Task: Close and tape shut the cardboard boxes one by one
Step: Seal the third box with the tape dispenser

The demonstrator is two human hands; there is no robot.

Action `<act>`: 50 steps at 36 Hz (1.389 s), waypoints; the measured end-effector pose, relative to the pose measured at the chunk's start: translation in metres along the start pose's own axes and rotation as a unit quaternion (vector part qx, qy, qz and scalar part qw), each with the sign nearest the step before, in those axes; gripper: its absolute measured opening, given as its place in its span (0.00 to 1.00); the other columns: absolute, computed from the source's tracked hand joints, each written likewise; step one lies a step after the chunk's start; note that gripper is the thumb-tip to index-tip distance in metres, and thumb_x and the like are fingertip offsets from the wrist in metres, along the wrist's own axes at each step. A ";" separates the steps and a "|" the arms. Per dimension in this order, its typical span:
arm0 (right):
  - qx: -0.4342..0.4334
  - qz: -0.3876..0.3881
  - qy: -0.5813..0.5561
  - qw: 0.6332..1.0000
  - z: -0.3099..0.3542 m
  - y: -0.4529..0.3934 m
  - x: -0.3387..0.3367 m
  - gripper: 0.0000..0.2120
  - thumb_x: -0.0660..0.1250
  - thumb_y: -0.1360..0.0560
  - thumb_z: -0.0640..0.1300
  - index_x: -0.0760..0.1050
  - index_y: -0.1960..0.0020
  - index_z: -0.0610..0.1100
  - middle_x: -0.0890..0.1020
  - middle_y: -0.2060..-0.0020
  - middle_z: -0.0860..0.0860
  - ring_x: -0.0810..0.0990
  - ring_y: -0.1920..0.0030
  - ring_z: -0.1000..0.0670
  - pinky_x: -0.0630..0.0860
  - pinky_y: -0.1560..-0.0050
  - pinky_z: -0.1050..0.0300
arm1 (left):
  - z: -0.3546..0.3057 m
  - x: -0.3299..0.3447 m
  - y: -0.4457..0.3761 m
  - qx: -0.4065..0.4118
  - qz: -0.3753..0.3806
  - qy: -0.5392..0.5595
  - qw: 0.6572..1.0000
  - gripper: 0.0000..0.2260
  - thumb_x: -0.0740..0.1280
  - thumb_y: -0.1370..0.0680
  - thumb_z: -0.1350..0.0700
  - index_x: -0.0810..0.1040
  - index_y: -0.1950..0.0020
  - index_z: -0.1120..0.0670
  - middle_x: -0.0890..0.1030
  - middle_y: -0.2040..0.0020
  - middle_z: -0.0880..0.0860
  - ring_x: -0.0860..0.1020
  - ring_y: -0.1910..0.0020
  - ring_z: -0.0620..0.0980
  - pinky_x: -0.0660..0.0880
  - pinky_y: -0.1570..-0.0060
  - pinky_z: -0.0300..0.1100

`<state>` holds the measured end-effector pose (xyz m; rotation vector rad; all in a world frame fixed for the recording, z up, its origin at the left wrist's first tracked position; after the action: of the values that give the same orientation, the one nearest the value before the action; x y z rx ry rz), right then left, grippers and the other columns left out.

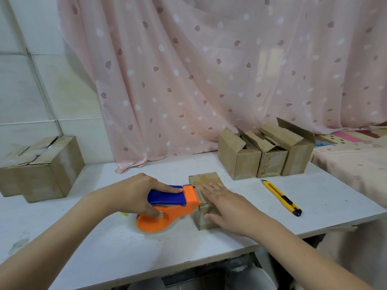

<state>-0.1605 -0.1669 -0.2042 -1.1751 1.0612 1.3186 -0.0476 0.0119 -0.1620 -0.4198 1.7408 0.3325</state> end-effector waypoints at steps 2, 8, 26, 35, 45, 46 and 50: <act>-0.006 -0.022 0.004 1.000 -0.003 0.001 0.006 0.34 0.59 0.17 0.57 0.48 0.18 0.49 0.46 0.19 0.56 0.44 0.20 0.54 0.40 0.28 0.64 | 0.000 0.000 -0.001 -0.006 0.009 0.019 1.000 0.29 0.74 0.30 0.39 0.61 0.41 0.14 0.77 0.55 0.42 0.74 0.57 0.43 0.69 0.59 0.35; -0.019 -0.054 0.032 0.998 -0.005 0.004 0.013 0.34 0.54 0.17 0.62 0.45 0.18 0.51 0.45 0.20 0.57 0.38 0.25 0.60 0.32 0.32 0.66 | -0.004 -0.004 0.002 -0.030 0.044 0.018 0.998 0.33 0.76 0.30 0.44 0.62 0.37 0.17 0.77 0.60 0.41 0.73 0.65 0.39 0.68 0.65 0.31; -0.017 -0.040 0.043 0.998 -0.011 0.004 0.011 0.34 0.54 0.18 0.63 0.46 0.18 0.53 0.47 0.20 0.58 0.46 0.20 0.56 0.43 0.28 0.64 | 0.020 -0.010 0.020 -0.049 0.055 0.035 0.997 0.33 0.74 0.29 0.48 0.62 0.41 0.14 0.80 0.54 0.45 0.77 0.58 0.48 0.72 0.62 0.35; 0.074 -0.061 -0.137 0.986 -0.004 -0.003 -0.006 0.19 0.54 0.17 0.58 0.76 0.36 0.51 0.71 0.30 0.58 0.66 0.28 0.54 0.68 0.34 0.55 | 0.020 0.001 0.020 -0.051 0.014 0.034 0.998 0.31 0.74 0.28 0.48 0.63 0.41 0.15 0.75 0.56 0.44 0.74 0.58 0.43 0.68 0.61 0.32; 0.311 0.052 -0.126 0.941 -0.006 -0.057 -0.003 0.27 0.63 0.22 0.59 0.65 0.32 0.41 0.74 0.38 0.39 0.73 0.38 0.37 0.73 0.38 0.44 | 0.022 -0.003 0.023 -0.050 0.012 0.060 0.997 0.32 0.75 0.28 0.48 0.64 0.43 0.14 0.77 0.56 0.42 0.75 0.58 0.44 0.70 0.60 0.32; 0.314 0.067 -0.114 0.940 -0.007 -0.062 0.000 0.32 0.65 0.24 0.61 0.64 0.31 0.41 0.74 0.39 0.39 0.73 0.39 0.38 0.73 0.38 0.42 | 0.023 -0.003 0.024 -0.051 0.012 0.062 0.997 0.32 0.75 0.28 0.48 0.64 0.42 0.15 0.77 0.56 0.42 0.75 0.58 0.44 0.70 0.60 0.32; 0.320 0.098 -0.079 0.939 -0.004 -0.067 0.001 0.39 0.68 0.29 0.64 0.61 0.30 0.40 0.72 0.40 0.40 0.71 0.45 0.41 0.75 0.44 0.48 | 0.027 -0.003 0.027 -0.057 0.014 0.074 0.996 0.32 0.75 0.28 0.48 0.63 0.41 0.15 0.78 0.54 0.44 0.76 0.57 0.47 0.73 0.55 0.38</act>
<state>-0.0930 -0.1653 -0.2043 -0.4791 1.3728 1.0640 -0.0355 0.0485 -0.1649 -0.5137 1.8794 0.4305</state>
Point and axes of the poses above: each hand's wrist, its own y-axis away from the middle knuckle, its own x-axis out of the palm, z = x × y, the point moved 6 cm from there along -y, towards the middle knuckle
